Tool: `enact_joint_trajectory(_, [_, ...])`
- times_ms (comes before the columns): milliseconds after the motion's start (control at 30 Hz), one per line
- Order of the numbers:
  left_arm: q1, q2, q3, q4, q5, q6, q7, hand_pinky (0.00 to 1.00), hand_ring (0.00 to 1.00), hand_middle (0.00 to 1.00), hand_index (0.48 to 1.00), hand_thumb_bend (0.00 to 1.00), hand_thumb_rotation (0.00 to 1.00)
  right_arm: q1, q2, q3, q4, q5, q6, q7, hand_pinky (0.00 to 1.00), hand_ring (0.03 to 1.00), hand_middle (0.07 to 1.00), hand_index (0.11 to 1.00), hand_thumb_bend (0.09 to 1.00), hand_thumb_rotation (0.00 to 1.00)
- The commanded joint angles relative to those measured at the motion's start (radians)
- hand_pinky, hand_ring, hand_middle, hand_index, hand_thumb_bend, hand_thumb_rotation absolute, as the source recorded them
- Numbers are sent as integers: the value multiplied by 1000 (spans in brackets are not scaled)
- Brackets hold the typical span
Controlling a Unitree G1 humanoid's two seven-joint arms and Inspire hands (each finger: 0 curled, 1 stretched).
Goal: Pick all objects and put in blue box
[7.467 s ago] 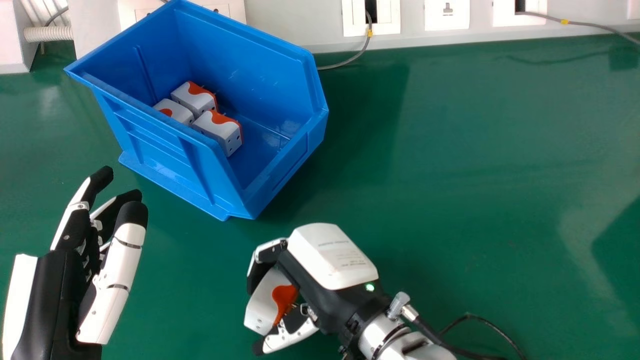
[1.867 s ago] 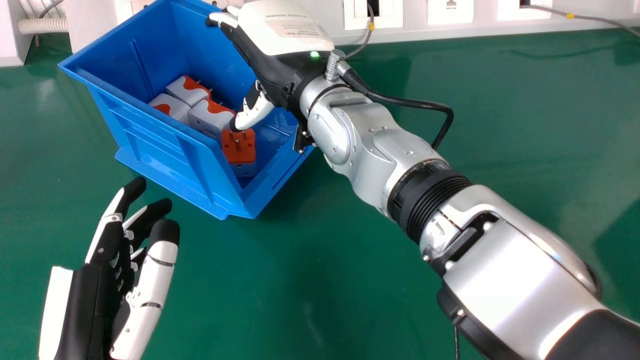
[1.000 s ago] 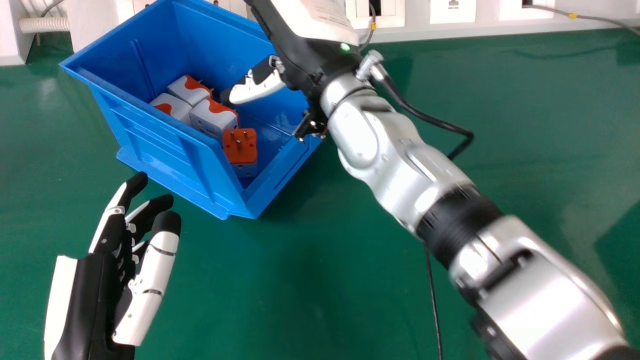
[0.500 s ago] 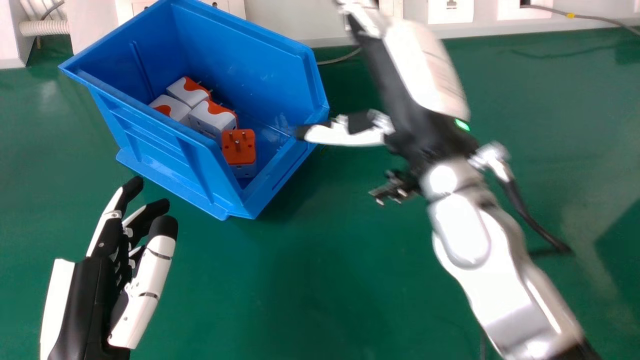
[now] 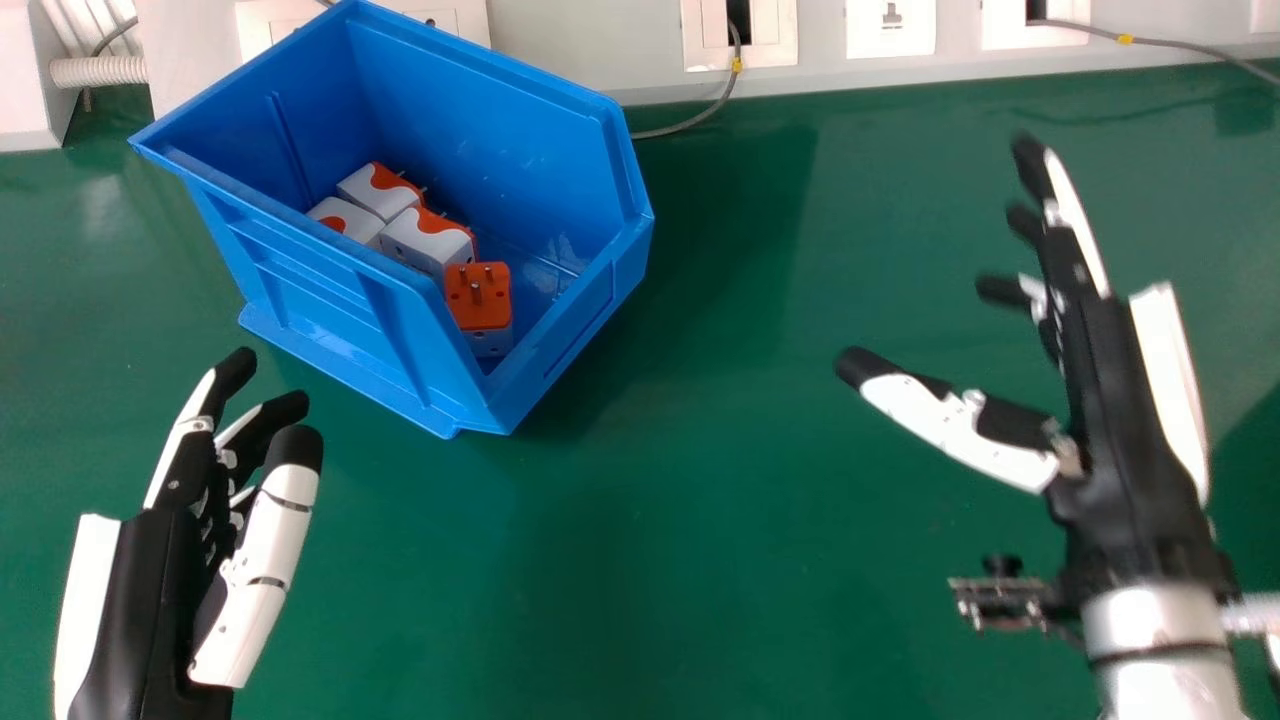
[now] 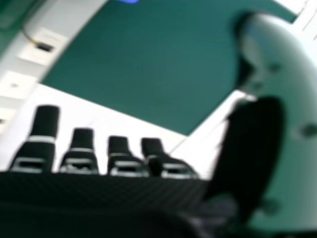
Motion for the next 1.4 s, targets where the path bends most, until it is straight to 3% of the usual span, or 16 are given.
enact_joint_trajectory(0, [-14, 14, 14, 1, -13, -27, -4, 792, 862, 846, 918, 450, 777, 7, 14, -24, -30, 43, -14, 14, 877, 978, 990, 979, 393, 811])
enact_joint_trajectory(167, [-23, 23, 26, 18, -21, -31, -9, 791, 862, 845, 915, 448, 772, 31, 31, -64, 24, 134, -64, 43, 936, 991, 996, 992, 408, 923])
enact_joint_trajectory(300, [-28, 31, 46, 30, -37, -33, -18, 791, 862, 845, 915, 445, 769, 42, 38, -75, 49, 186, -95, 81, 972, 997, 999, 997, 411, 969])
enact_joint_trajectory(500, [-30, 47, 83, 65, -72, -69, -37, 800, 867, 853, 917, 439, 773, 83, 41, -82, 41, 236, -96, 122, 989, 999, 1000, 999, 386, 988])
enact_joint_trajectory(733, [-38, 47, 102, 116, -101, -121, -55, 831, 889, 873, 943, 410, 827, 132, 19, -90, 9, 256, -93, 169, 997, 1000, 1000, 1000, 367, 996])
enact_joint_trajectory(833, [-40, 43, 108, 122, -118, -129, -56, 821, 887, 870, 943, 405, 854, 156, 5, -105, 5, 273, -96, 199, 999, 1000, 1000, 1000, 361, 999])
enact_joint_trajectory(1067, [-37, 41, 114, 100, -206, -91, -85, 812, 885, 872, 943, 389, 885, 198, -26, -140, 18, 333, -78, 270, 1000, 1000, 1000, 1000, 373, 1000])
enact_joint_trajectory(1200, [-55, 49, 125, 104, -282, -44, -106, 809, 888, 882, 943, 334, 936, 186, -20, -157, 29, 355, -58, 275, 1000, 1000, 1000, 1000, 388, 1000])
enact_joint_trajectory(1300, [-68, 55, 136, 98, -320, -7, -116, 814, 892, 889, 944, 304, 968, 181, -6, -155, 22, 353, -51, 266, 1000, 1000, 1000, 1000, 400, 1000])
enact_joint_trajectory(1367, [-80, 59, 145, 107, -344, 11, -124, 817, 895, 894, 946, 294, 980, 175, 0, -157, 19, 354, -49, 262, 1000, 1000, 1000, 1000, 405, 1000])
